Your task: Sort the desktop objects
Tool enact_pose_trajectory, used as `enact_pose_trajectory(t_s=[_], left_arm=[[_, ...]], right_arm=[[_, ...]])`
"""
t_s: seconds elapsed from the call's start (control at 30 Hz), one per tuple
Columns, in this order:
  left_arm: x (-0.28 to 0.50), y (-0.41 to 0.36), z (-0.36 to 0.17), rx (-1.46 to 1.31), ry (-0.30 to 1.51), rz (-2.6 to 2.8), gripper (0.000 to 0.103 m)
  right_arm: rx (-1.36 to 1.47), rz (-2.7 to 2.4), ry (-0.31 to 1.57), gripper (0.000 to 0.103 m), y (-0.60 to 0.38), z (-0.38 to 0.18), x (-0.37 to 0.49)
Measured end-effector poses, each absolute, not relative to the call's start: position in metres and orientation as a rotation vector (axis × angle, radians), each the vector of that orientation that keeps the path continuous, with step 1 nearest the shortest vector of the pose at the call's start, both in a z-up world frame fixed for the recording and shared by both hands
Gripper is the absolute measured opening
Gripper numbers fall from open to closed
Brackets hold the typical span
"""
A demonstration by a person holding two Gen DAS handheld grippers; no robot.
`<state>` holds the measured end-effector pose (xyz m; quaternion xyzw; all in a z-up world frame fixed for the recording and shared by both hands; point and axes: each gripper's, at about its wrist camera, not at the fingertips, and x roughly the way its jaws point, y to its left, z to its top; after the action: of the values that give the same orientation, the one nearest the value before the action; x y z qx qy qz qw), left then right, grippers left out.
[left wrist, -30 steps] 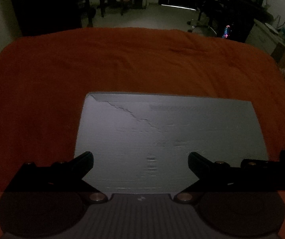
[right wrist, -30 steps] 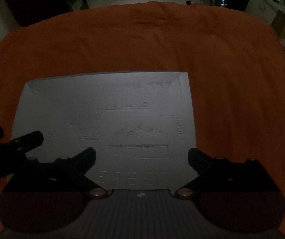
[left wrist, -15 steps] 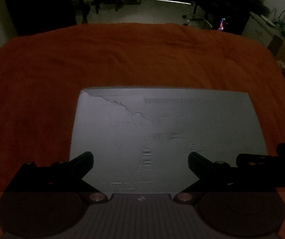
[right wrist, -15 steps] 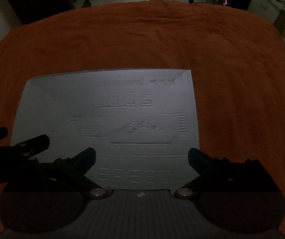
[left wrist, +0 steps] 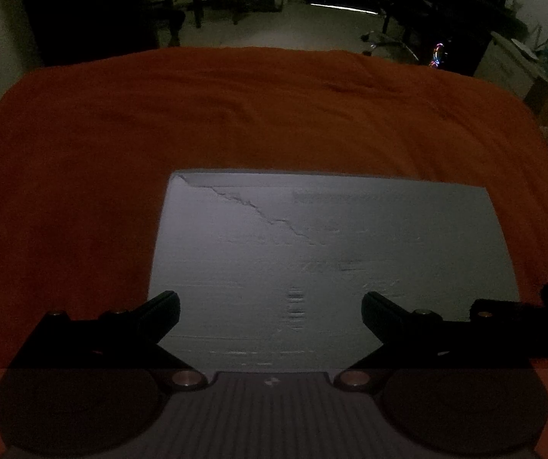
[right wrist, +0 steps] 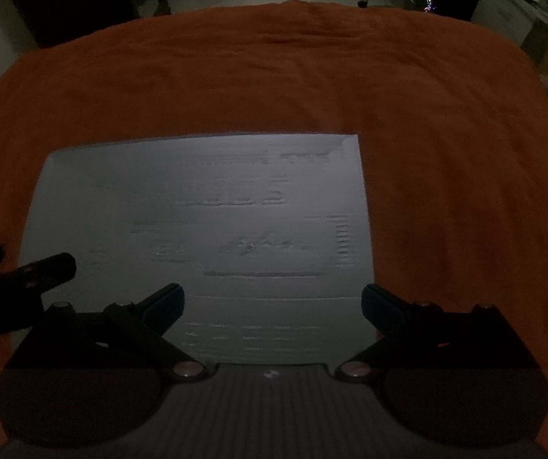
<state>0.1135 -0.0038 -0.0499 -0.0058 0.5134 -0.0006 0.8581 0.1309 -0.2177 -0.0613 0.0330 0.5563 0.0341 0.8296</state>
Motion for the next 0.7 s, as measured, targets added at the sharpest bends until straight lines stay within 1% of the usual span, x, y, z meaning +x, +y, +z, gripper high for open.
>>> enact_pose_trajectory(t_s=[0.17,0.43,0.7], left_arm=[[0.112,-0.003,-0.043,-0.026,1.117,0.003,0.103],[0.103,-0.003,0.013,0.036,1.1,0.012,0.103],[0.09,-0.017,0.037,0.113,1.086,0.001,0.103]], right_arm=[[0.08,0.073,1.176,0.101,-0.217,-0.055,0.128],[0.128,0.093,1.175,0.102,-0.219,-0.012,0.111],[0.151,0.094,1.167,0.102,-0.222,0.007,0.104]])
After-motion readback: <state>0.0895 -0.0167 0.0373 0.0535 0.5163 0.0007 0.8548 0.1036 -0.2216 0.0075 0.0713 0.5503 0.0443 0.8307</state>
